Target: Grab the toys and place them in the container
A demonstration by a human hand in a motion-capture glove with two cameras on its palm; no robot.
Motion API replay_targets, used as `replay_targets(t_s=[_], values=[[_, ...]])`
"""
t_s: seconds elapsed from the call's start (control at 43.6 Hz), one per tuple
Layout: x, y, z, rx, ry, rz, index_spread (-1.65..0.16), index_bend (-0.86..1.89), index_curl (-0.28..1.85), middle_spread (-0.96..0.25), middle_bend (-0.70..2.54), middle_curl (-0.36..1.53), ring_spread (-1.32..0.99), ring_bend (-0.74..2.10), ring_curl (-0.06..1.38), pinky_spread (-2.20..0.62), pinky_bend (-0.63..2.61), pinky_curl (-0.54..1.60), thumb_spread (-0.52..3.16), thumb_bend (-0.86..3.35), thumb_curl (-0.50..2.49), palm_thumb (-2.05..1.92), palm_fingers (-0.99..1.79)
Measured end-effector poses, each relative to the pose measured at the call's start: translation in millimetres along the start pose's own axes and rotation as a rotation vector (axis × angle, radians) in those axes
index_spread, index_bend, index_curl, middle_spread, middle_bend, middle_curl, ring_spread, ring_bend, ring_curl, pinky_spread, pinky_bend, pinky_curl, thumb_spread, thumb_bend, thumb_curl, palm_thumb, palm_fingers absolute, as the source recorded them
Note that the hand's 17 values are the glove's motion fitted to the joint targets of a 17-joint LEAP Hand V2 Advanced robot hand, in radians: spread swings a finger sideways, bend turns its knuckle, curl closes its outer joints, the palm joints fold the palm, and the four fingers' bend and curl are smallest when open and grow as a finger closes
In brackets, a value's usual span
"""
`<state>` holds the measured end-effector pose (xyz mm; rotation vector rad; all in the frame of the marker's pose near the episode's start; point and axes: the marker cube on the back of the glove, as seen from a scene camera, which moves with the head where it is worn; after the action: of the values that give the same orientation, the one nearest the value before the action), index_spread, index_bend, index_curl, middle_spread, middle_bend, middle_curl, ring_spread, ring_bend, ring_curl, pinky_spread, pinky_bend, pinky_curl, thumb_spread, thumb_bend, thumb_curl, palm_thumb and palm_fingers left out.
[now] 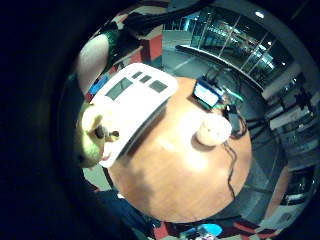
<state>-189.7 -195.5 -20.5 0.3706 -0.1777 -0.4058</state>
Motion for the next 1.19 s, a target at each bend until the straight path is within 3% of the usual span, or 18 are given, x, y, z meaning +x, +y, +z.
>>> replay_targets(t_s=[0.161, 0.298, 0.39, 0.436, 0.574, 0.849, 0.987, 1.193], values=[[-13.1, -37.9, 37.0, 0.017, -0.017, 0.074, -0.18, 1.08, 0.66, -0.29, 0.89, 0.61, -0.28, 0.2, 0.07, -0.02, 0.31, 0.32, 1.51, 0.27, 0.4, 0.67, 0.33], [-8.9, -45.3, 92.2, -0.211, 0.048, 0.1, -0.21, 0.98, 0.64, -0.25, 0.6, 0.54, -0.25, 0.25, 0.12, -0.01, 0.46, 0.37, 1.5, 0.24, 0.37, 0.62, 0.1], [1.2, -39.2, 102.0, -0.312, 0.048, 0.083, -0.22, 0.63, 0.56, -0.15, 0.3, 0.45, -0.18, 0.3, 0.15, 0.0, 0.66, 0.42, 1.46, 0.18, 0.33, 0.53, -0.26], [9.8, -35.9, 95.5, -0.313, 0.038, 0.093, -0.22, 0.44, 0.51, -0.11, 0.23, 0.42, -0.15, 0.3, 0.16, 0.0, 0.71, 0.43, 1.42, 0.14, 0.32, 0.49, -0.31], [38.9, -21.4, 55.3, -0.245, 0.058, 0.155, -0.24, 0.25, 0.42, -0.05, 0.13, 0.37, -0.09, 0.21, 0.15, 0.01, 0.68, 0.42, 1.33, 0.06, 0.3, 0.41, -0.24], [118.6, 8.7, -3.4, -0.21, 0.17, 0.298, -0.28, 0.22, 0.41, -0.04, 0.15, 0.34, -0.06, 0.18, 0.16, 0.02, 0.56, 0.38, 1.3, 0.0, 0.29, 0.38, -0.09], [174.7, 7.5, 23.7, -0.235, 0.175, 0.396, -0.3, 0.18, 0.41, -0.03, 0.1, 0.3, -0.05, 0.17, 0.16, 0.02, 0.6, 0.38, 1.32, -0.01, 0.29, 0.35, -0.15], [241.7, 13.2, 109.4, -0.419, 0.312, 0.513, -0.31, 0.13, 0.37, -0.01, 0.05, 0.23, -0.01, 0.17, 0.17, 0.04, 0.75, 0.42, 1.23, -0.02, 0.29, 0.31, -0.24]])
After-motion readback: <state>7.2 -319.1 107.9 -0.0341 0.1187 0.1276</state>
